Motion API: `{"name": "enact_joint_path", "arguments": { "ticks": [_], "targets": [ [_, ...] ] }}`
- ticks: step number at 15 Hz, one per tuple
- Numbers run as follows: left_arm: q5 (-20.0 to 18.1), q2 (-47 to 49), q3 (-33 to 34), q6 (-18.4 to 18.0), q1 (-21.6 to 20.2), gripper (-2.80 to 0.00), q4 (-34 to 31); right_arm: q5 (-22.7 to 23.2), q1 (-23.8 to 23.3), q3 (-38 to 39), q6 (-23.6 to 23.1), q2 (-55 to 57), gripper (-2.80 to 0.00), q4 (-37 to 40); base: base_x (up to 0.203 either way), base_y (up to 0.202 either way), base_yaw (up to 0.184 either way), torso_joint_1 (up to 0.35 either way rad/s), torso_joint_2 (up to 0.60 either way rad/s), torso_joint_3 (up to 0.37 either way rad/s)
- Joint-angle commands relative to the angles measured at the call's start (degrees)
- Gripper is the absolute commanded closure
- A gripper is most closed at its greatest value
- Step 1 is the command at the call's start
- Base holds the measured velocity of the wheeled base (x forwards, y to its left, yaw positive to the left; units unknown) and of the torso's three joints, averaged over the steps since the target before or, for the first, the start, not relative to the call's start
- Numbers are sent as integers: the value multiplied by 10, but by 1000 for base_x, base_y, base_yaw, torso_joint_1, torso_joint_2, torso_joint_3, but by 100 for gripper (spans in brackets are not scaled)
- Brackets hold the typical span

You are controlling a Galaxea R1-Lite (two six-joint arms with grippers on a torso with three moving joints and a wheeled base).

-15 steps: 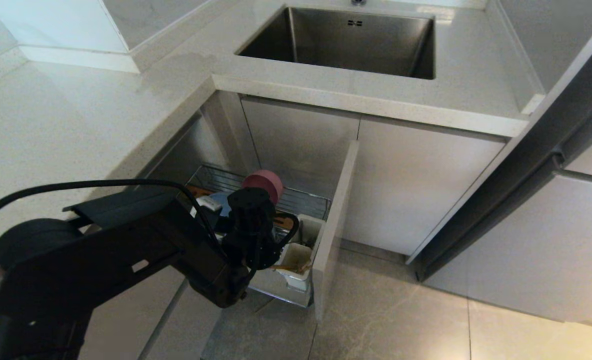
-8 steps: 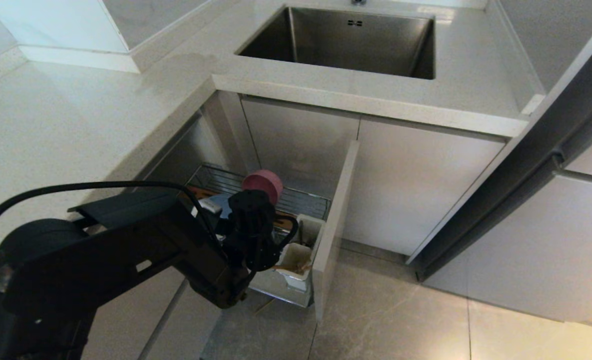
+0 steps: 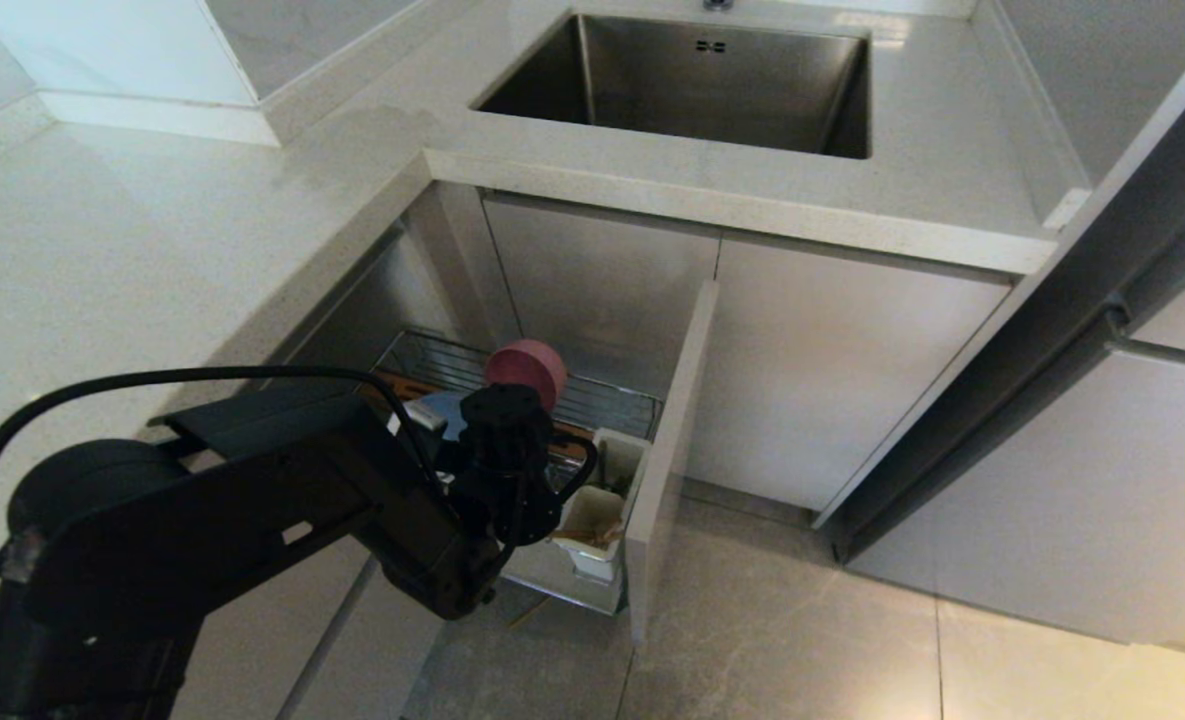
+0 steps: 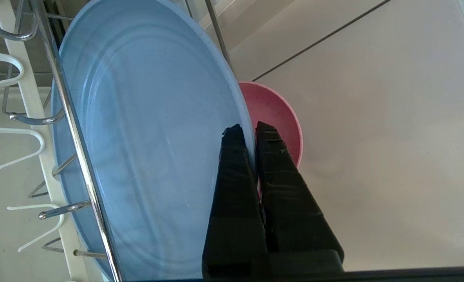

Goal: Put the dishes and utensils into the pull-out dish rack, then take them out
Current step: Pick up the plate and place it in the cupboard

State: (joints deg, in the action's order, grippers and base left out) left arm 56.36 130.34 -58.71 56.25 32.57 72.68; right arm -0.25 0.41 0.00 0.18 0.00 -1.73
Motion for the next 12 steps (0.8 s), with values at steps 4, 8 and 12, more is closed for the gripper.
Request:
{"name": "enact_joint_path", "arguments": {
  "ticks": [4,8,12],
  "targets": [
    [4,-1,-1,1,-1,0,4,0,0,4,0,0,0,0,0,0,0,0,0,0],
    [8,-1,-2,-1,-1,0,4,0,0,4,0,0,0,0,0,0,0,0,0,0],
    [8,-4,-3,-6,-1,-280,3,0,0,5,0,0,0,0,0,0,0,0,0,0]
  ]
}}
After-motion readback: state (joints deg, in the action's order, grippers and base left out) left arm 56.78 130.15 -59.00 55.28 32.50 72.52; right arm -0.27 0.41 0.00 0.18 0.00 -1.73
